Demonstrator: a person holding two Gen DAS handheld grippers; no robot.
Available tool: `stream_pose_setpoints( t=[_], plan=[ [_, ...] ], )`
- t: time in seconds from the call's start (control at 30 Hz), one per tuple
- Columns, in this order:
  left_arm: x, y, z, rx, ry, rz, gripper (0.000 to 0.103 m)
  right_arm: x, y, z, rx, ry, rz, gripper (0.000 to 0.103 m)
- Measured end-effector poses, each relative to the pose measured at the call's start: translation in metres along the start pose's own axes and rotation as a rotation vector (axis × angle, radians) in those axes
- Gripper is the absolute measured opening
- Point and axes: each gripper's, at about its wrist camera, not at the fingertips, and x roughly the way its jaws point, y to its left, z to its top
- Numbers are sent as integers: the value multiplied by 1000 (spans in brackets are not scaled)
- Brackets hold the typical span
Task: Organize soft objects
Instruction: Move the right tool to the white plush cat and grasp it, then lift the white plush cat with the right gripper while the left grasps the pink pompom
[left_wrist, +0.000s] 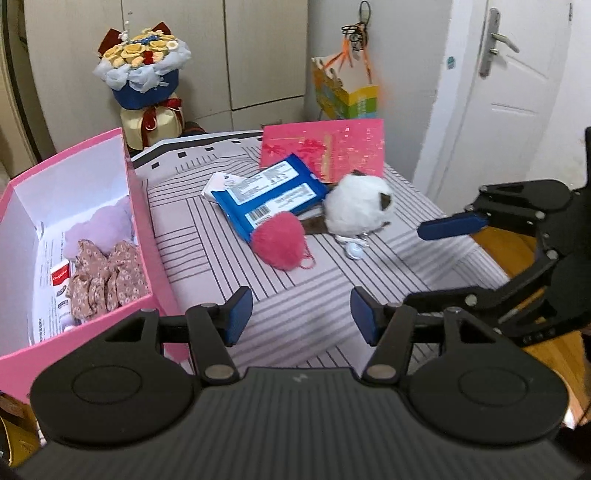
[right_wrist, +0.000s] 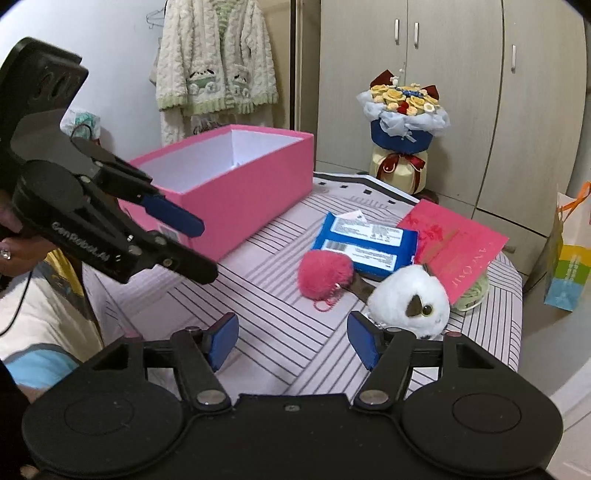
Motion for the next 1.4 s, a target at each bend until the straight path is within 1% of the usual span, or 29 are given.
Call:
stream_pose_setpoints(
  t=[0.07, 0.2, 0.3, 0.43, 0.57, 0.67, 0.77, 0.8, 0.87, 1.0, 1.13, 1.2, 1.27, 1.33, 1.4],
  plan=[
    [9, 3, 0, -16, -7, -17, 58, 10, -3, -2, -5, 2, 0, 70],
    [27, 6, 4, -59, -13, -55, 58, 24, -7, -4, -10, 2, -40, 70],
    [41, 5, 7, -65, -26, -43, 58, 27, -13, -4, 0, -5, -67, 70],
    [60, 6, 10, -66, -39, -17, 58, 27, -23, -9, 5, -19, -159, 71],
    [80, 7, 14, -81, -55, 6, 60, 33, -47, -16, 110, -12, -198, 73],
    [92, 6, 17, -77, -75, 35, 61, 39, -66, -21, 207, -14, -190, 73],
    [105, 8, 21, -88, -79, 45, 62, 47, -75, -23, 248, -15, -176, 76],
    [109, 9, 22, -93, -80, 42, 62, 50, -77, -24, 253, -17, -174, 82],
    [119, 10, 24, -103, -76, 52, 63, 56, -81, -24, 269, -28, -169, 88],
    [134, 8, 24, -85, -88, 115, 63, 72, -94, -25, 339, -30, -147, 88],
    [137, 6, 21, -85, -124, 126, 63, 83, -102, -27, 411, -53, -109, 88],
    [137, 6, 18, -98, -141, 133, 60, 87, -103, -27, 439, -65, -89, 88],
    [136, 8, 16, -117, -148, 144, 50, 91, -104, -27, 462, -70, -93, 88],
    [134, 9, 15, -138, -153, 149, 46, 92, -103, -25, 471, -75, -108, 88],
    [131, 7, 13, -131, -156, 161, 44, 91, -98, -26, 466, -84, -121, 88]
  ],
)
